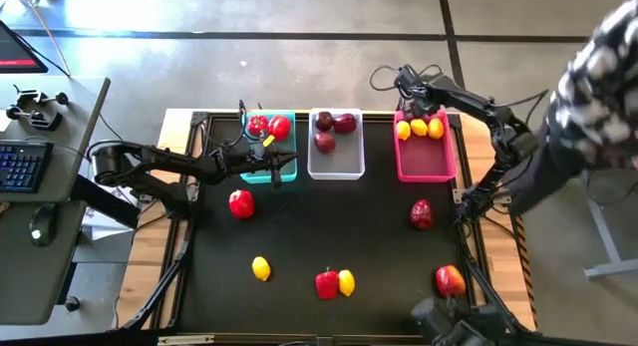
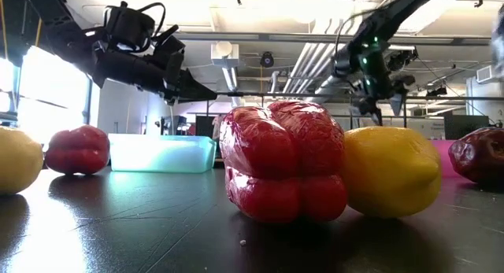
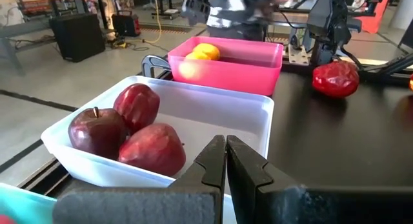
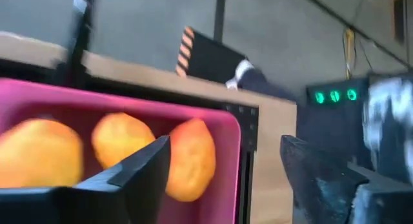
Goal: Sort produce into baskets
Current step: Put the bell pepper into the green bin
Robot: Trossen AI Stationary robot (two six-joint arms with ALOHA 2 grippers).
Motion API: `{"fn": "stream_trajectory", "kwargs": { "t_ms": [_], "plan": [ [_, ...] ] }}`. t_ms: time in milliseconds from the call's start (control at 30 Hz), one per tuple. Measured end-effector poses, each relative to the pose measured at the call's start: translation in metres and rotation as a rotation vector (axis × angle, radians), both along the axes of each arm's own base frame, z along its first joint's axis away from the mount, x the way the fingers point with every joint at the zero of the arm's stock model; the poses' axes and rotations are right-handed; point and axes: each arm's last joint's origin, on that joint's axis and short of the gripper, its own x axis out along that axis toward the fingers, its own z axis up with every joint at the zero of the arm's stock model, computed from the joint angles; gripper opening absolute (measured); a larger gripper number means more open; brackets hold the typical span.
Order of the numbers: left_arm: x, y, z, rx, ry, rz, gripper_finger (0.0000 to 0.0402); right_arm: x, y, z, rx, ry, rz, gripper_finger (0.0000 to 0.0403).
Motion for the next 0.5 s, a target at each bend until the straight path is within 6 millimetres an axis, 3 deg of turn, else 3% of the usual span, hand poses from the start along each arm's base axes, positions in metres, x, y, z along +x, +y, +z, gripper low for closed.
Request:
{"fn": "stream_trajectory", "kwargs": {
  "t_ms": [133, 333, 400, 500],
  "plan": [
    [-0.002, -0.001, 0.005, 0.008, -0.016, -0.011, 0.0000, 0.013, 0.014, 0.014, -0.083, -0.076, 0.105, 0.0210],
    [-0.007, -0.005, 0.019, 0.022, 0.038, -0.085, 0.0000, 0.034, 0.046, 0.014, -0.198, -0.247, 0.284, 0.0034],
    [-0.009, -0.007, 0.026, 0.027, 0.088, -0.101, 0.0000, 0.042, 0.060, 0.009, -0.237, -0.310, 0.349, 0.0012],
    [-0.011, -0.013, 0.036, 0.030, 0.181, -0.132, 0.0000, 0.052, 0.081, 0.000, -0.299, -0.425, 0.428, 0.0024]
  ]
}}
